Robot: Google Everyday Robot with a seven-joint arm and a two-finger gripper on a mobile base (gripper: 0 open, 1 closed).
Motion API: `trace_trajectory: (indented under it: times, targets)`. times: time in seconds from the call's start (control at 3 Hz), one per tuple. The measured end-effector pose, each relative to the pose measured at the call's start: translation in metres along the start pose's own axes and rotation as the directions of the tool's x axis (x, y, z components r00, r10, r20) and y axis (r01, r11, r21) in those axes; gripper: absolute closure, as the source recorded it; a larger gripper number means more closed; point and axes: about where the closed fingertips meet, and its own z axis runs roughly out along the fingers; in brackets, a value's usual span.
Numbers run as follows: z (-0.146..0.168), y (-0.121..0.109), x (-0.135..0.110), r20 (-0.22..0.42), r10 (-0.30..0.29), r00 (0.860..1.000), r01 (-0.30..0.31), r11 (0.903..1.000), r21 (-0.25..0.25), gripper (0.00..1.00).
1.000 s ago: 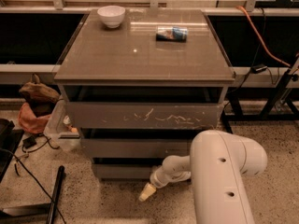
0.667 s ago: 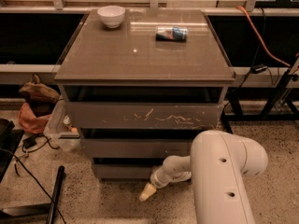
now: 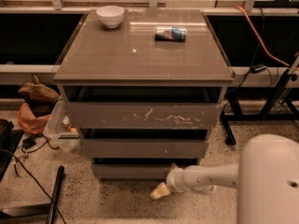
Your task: Close bottom drawer
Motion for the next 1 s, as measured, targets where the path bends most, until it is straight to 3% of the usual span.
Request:
trace_trajectory:
  times: [0.33, 0.67, 1.0]
  targets:
    - [-0.085, -0.025, -0.004, 0.043, 0.041, 0.998, -0.048, 0.9839, 0.172, 0.00]
    - [-0.147, -0.011, -0.002, 0.034, 0.050, 0.998, -0.057, 0.9674, 0.247, 0.00]
    - [-0.190, 0.017, -0.017, -0.015, 0.059, 0.998, -0.053, 0.9589, 0.279, 0.00]
